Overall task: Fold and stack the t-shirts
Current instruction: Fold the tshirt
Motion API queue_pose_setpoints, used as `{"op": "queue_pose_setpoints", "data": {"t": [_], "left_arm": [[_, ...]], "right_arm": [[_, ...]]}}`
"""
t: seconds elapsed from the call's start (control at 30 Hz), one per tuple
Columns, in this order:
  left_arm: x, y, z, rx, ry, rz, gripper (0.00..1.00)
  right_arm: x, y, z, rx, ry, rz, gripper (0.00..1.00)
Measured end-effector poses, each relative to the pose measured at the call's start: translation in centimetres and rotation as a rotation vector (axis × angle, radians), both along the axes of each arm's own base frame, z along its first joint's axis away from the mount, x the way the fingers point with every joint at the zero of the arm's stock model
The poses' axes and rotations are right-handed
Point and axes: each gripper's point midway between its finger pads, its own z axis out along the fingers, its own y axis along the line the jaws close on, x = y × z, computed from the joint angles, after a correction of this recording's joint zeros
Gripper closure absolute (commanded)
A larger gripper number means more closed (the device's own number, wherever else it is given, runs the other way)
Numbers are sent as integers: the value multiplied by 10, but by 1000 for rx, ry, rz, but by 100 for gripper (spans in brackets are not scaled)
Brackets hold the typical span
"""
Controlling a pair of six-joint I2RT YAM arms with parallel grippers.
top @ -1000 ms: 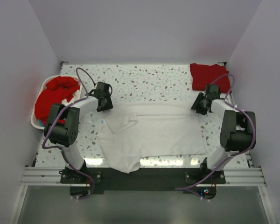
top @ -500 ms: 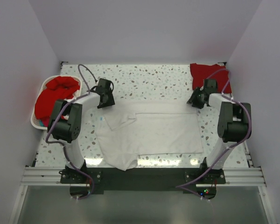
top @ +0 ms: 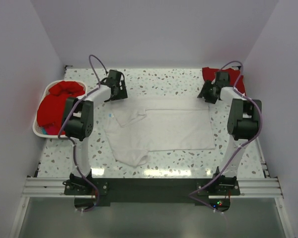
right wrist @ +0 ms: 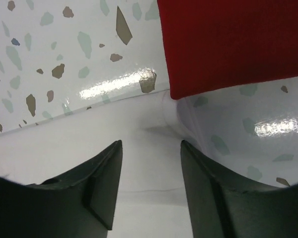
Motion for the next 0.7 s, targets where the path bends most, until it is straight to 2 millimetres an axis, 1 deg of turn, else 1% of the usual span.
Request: {"op": "queue_pose_setpoints", "data": {"t": [0.03, 0.1, 0.17, 0.2, 0.27, 0.33, 0.4, 0.47, 0.5, 0.57, 0.63, 0.7], "left_arm": [[1, 1, 4, 3, -2, 0, 11], [3, 4, 17, 5, -21, 4, 10], [-5, 8, 34, 4, -37, 15, 10], [-13, 10, 44, 1, -46, 22, 10], [-34, 15, 65, -11, -66, 37, 11], [-64, 21, 84, -30, -91, 50, 13], [-95, 25, 95, -47, -104, 59, 15], [-124, 26, 92, -56, -88, 60, 17], [-141, 24, 85, -60, -69, 55, 20], [-176, 18, 64, -54, 4, 38, 20], [-210, 12, 39, -45, 86, 20, 24], [-242, 9, 19, -42, 159, 9, 28]], "right_arm": [[0, 1, 3, -4, 3, 9, 40], [-1, 4, 11, -21, 0, 30, 36], [-9, 12, 20, -37, 9, 59, 30], [-14, 17, 28, -49, 4, 75, 28], [-28, 32, 42, -66, -5, 113, 27], [-49, 55, 61, -76, -28, 171, 27], [-73, 75, 72, -78, -34, 223, 27], [-100, 96, 80, -84, -39, 282, 27], [-114, 104, 80, -86, -32, 311, 27], [-139, 119, 76, -91, -15, 364, 27], [-166, 131, 68, -96, 18, 414, 27], [-192, 139, 60, -97, 46, 457, 27]]}}
